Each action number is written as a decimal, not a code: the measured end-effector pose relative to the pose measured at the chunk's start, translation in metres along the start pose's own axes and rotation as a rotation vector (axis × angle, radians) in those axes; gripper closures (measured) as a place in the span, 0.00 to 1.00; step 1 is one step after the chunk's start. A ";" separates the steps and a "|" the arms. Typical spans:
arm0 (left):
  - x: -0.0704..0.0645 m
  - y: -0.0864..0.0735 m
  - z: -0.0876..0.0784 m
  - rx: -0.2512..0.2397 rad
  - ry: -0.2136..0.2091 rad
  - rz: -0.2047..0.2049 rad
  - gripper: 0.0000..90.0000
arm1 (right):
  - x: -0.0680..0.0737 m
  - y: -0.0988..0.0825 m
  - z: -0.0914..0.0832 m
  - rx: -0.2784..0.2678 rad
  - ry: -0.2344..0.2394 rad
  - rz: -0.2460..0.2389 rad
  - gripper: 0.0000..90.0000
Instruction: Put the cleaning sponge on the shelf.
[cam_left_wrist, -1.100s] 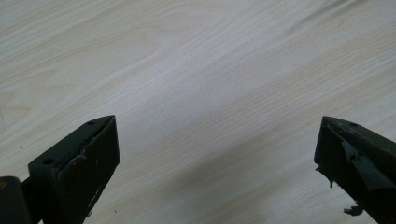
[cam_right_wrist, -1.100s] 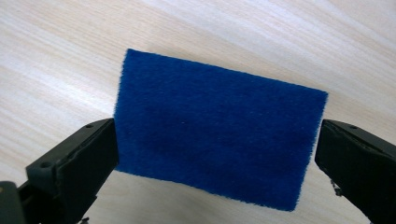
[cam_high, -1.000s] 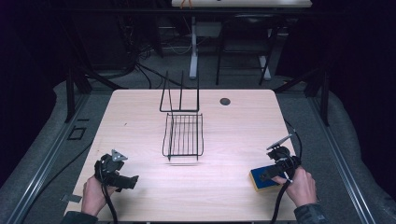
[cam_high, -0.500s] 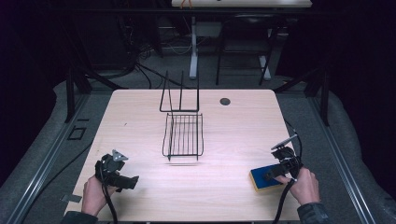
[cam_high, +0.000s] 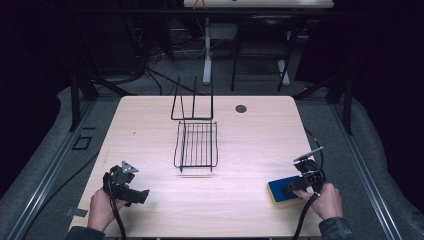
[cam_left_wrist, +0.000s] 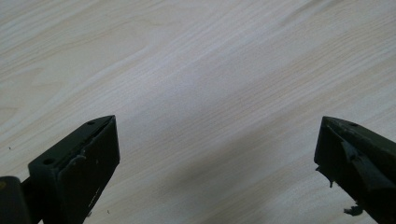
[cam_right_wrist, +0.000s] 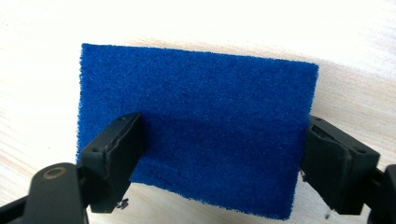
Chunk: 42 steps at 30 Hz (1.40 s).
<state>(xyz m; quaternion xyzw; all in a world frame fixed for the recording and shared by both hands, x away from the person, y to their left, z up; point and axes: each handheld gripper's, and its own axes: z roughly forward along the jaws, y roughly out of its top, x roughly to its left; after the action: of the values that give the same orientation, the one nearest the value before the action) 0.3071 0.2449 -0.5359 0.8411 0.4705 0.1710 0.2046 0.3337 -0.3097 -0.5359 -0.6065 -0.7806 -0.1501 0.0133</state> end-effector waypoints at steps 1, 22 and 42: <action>0.000 0.000 0.000 0.002 -0.002 0.002 0.00 | -0.001 0.000 0.001 -0.001 -0.001 -0.005 0.21; -0.001 0.001 0.002 0.011 -0.002 0.012 0.00 | -0.010 -0.005 -0.003 -0.039 0.044 0.021 0.32; 0.000 0.001 0.002 0.014 -0.007 0.012 0.00 | -0.005 -0.011 -0.011 -0.051 -0.008 0.038 0.34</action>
<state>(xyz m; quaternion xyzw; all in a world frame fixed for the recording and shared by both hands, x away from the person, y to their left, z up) 0.3089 0.2435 -0.5372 0.8460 0.4660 0.1659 0.1992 0.3230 -0.3199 -0.5292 -0.6220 -0.7650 -0.1671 -0.0022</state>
